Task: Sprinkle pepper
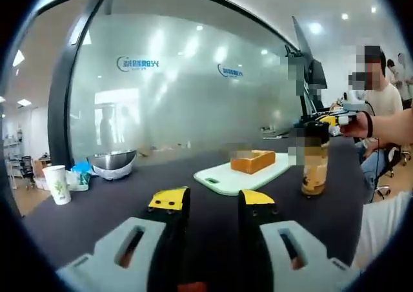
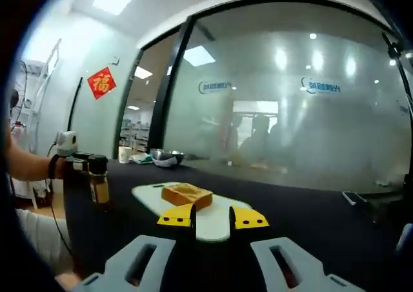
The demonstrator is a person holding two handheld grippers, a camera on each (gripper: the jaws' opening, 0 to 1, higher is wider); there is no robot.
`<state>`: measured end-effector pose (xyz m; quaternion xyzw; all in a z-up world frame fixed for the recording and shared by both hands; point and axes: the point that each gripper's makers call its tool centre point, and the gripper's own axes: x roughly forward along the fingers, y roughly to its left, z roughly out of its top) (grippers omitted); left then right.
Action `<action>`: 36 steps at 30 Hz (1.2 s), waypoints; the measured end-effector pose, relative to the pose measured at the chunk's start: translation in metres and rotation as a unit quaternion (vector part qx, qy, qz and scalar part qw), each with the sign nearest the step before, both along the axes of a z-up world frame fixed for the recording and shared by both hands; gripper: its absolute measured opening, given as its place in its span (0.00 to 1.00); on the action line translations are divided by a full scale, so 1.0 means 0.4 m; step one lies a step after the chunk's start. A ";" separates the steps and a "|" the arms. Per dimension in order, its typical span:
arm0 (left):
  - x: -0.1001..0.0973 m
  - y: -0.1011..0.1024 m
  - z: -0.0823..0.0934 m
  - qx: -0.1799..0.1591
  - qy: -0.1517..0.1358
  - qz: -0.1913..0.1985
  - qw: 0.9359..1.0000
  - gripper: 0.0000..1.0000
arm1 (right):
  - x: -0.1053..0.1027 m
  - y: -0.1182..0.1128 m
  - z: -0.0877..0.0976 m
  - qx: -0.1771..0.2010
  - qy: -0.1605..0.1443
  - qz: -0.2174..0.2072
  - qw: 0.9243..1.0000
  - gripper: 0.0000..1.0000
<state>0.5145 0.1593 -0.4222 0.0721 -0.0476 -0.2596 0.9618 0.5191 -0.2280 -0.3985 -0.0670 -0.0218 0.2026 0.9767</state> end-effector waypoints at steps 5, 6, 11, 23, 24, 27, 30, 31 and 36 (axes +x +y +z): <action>0.001 -0.001 0.000 0.005 0.000 0.000 1.000 0.23 | 0.045 -0.025 -0.071 -0.014 0.007 -0.040 0.999 0.21; 0.000 -0.001 0.003 0.004 -0.002 -0.002 1.000 0.23 | 0.048 -0.025 -0.082 0.001 0.016 -0.039 0.999 0.21; 0.003 0.005 0.004 0.001 -0.003 0.002 1.000 0.23 | 0.037 -0.051 -0.076 0.000 0.011 -0.068 0.998 0.21; 0.028 -0.017 0.064 -0.037 0.003 0.015 0.999 0.21 | 0.043 -0.046 -0.097 -0.051 0.007 -0.079 0.996 0.21; 0.037 -0.011 0.066 -0.043 0.000 0.018 0.999 0.21 | 0.043 -0.048 -0.096 -0.049 0.006 -0.081 0.996 0.21; 0.045 -0.022 0.070 -0.054 -0.001 0.019 0.998 0.21 | 0.038 -0.049 -0.093 -0.043 0.005 -0.080 0.996 0.21; 0.049 -0.034 0.066 -0.051 -0.013 0.018 0.998 0.21 | 0.037 -0.055 -0.092 -0.044 0.004 -0.085 0.995 0.21; 0.053 -0.031 0.056 -0.046 -0.011 0.022 0.999 0.21 | 0.039 -0.056 -0.093 -0.046 0.004 -0.086 0.995 0.21; 0.051 -0.003 0.037 -0.035 -0.003 0.029 0.999 0.21 | 0.039 -0.054 -0.091 -0.047 0.000 -0.085 0.995 0.21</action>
